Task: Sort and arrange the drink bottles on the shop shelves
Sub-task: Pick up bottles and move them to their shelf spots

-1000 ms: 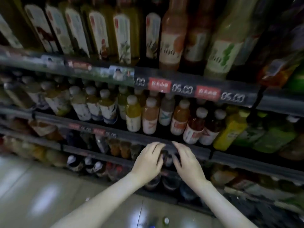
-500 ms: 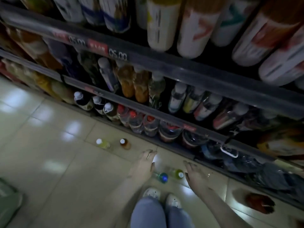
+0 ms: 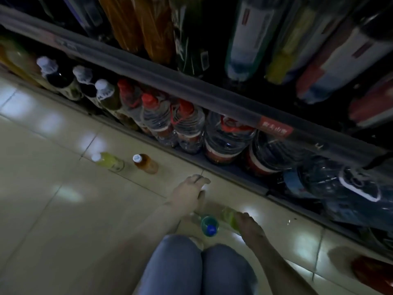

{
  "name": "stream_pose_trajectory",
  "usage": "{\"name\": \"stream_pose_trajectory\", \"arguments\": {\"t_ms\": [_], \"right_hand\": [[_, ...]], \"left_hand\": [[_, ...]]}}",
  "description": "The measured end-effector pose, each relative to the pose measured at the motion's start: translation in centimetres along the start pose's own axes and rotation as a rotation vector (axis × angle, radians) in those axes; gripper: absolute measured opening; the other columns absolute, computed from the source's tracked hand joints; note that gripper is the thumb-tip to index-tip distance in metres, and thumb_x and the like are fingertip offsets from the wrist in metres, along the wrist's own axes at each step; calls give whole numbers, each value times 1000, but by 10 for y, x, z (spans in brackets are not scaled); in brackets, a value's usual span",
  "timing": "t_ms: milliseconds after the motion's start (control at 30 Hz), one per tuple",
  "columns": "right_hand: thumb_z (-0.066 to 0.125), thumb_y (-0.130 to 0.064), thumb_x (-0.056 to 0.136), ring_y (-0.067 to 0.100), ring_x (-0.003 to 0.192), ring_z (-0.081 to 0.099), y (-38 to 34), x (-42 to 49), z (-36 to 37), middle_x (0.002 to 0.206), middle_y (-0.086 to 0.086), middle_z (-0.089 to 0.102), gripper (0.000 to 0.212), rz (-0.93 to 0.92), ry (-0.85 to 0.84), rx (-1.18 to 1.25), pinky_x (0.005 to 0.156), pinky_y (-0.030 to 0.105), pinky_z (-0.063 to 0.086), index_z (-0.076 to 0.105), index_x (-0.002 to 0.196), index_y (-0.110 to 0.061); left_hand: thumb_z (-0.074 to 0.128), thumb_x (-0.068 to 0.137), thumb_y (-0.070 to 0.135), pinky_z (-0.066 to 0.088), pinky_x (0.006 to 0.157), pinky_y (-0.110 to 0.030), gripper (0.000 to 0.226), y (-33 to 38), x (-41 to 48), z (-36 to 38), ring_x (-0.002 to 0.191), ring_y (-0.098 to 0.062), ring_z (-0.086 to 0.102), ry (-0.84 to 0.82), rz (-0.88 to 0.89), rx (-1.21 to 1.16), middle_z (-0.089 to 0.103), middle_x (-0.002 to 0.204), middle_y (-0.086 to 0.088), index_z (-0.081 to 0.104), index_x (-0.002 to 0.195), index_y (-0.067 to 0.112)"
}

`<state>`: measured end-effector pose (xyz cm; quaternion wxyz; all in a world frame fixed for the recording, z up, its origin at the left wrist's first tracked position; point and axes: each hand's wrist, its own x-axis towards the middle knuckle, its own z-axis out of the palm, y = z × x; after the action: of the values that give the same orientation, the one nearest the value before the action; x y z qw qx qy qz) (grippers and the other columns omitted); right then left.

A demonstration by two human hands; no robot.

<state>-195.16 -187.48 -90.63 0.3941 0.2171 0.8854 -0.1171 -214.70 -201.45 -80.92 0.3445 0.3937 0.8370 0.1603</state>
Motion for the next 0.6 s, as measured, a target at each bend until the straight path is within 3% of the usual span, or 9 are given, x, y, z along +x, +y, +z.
{"name": "stream_pose_trajectory", "arguments": {"t_ms": [100, 233, 367, 433, 467, 533, 600], "right_hand": [[73, -19, 80, 26, 92, 66, -3, -4, -15, 108, 20, 61, 53, -33, 160, 123, 72, 23, 50, 52, 124, 1], [50, -36, 96, 24, 102, 58, -7, -70, -72, 115, 7, 59, 47, -66, 129, 274, 66, 26, 36, 39, 135, -14], [65, -40, 84, 21, 80, 58, -9, -187, -180, 82, -6, 59, 25, -142, 268, 605, 64, 34, 39, 50, 96, -24], [66, -45, 73, 13, 67, 52, -9, -258, -237, 67, -10, 53, 28, -144, 321, 835, 62, 36, 41, 44, 78, -28], [66, -45, 69, 9, 63, 49, -9, -292, -263, 65, -11, 53, 29, -142, 368, 926, 60, 35, 42, 45, 76, -27], [74, -29, 74, 3, 61, 48, -4, -354, -307, 66, -12, 56, 23, -160, 507, 1056, 59, 27, 40, 52, 79, -26], [76, -12, 80, 2, 64, 47, 7, -409, -345, 73, -9, 56, 23, -167, 623, 1199, 62, 21, 40, 59, 92, -21]], "left_hand": [[49, 95, 10, 39, 101, -35, 40, 6, -3, 0, 124, -24, 45, -37, -38, -33, 48, 136, -5, 50, 135, 16], [54, 94, 16, 38, 100, -29, 43, 42, -35, -29, 127, -21, 44, -135, -30, -63, 46, 139, -2, 48, 137, 20], [62, 90, 22, 24, 106, -16, 72, 106, -88, -88, 140, -17, 27, -292, 19, -57, 26, 154, -1, 25, 150, 27], [68, 84, 25, 25, 111, -20, 84, 149, -115, -122, 143, -18, 24, -311, 52, -58, 24, 156, -4, 19, 152, 28], [71, 80, 28, 32, 108, -24, 84, 173, -128, -141, 139, -19, 31, -295, 63, -62, 33, 152, -4, 24, 150, 27], [76, 74, 33, 45, 87, -26, 69, 224, -153, -184, 120, -23, 53, -230, 88, -82, 56, 130, -4, 41, 134, 23], [78, 70, 37, 43, 72, -25, 61, 276, -174, -230, 106, -24, 61, -167, 146, -76, 65, 115, -2, 48, 121, 23]]}}
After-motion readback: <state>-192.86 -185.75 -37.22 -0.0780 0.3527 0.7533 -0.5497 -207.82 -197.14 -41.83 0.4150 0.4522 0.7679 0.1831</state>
